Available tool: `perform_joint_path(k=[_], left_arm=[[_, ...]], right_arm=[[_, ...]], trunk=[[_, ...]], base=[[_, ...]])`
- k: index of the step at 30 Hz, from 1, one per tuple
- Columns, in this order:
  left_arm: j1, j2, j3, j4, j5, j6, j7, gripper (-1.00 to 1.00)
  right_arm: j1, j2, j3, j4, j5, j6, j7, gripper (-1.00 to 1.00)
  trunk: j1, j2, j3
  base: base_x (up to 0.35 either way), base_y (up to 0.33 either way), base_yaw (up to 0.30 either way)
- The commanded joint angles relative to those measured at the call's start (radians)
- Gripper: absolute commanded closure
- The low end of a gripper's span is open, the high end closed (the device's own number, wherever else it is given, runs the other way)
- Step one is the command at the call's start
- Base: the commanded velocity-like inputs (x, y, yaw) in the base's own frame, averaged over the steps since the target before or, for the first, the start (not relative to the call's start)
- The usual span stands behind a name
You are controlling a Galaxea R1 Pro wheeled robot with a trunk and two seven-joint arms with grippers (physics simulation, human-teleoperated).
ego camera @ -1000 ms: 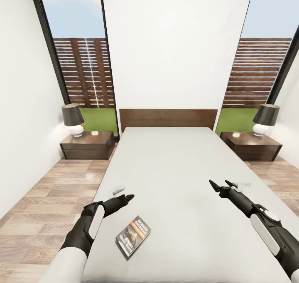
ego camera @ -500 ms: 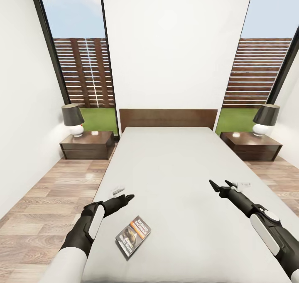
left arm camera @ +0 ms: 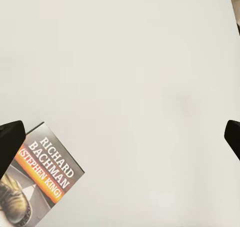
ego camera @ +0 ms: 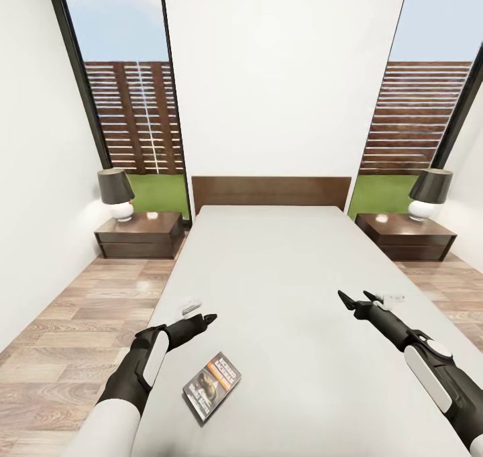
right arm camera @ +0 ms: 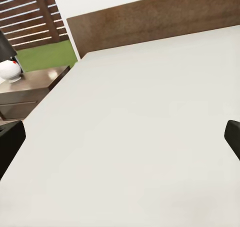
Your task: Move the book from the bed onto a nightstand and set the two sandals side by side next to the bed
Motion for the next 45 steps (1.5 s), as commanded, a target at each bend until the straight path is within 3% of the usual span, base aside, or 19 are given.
perform_joint_path(k=[1, 31, 35, 41, 45], left_arm=[[-0.001, -0.001, 0.005, -0.001, 0.003, 0.008, -0.003, -1.00], [-0.001, -0.004, 0.004, -0.001, 0.004, 0.009, -0.005, -1.00], [-0.001, -0.004, 0.004, -0.001, 0.009, 0.009, -0.005, -1.00], [-0.001, -0.004, 0.004, -0.001, 0.057, 0.009, -0.005, -1.00], [-0.001, -0.004, 0.004, -0.001, 0.064, 0.009, -0.004, -1.00]], right_arm=[[-0.001, -0.001, 0.003, 0.000, -0.010, 0.000, 0.001, -1.00], [-0.001, -0.001, 0.003, -0.001, -0.010, -0.002, 0.002, -1.00], [-0.001, -0.001, 0.003, -0.001, -0.010, -0.002, 0.002, -1.00], [-0.001, -0.001, 0.003, -0.001, -0.010, -0.002, 0.001, -1.00], [-0.001, -0.001, 0.003, -0.001, -0.010, -0.002, 0.001, -1.00]], trunk=[[0.000, -0.001, -0.001], [0.000, -0.001, -0.001], [0.015, -0.029, -0.014], [0.038, -0.071, -0.033], [0.054, -0.099, -0.045]], base=[[0.000, 0.000, 0.000], [0.024, -0.005, 0.000], [0.000, 0.000, 0.000], [0.000, 0.000, 0.000], [0.000, 0.000, 0.000]])
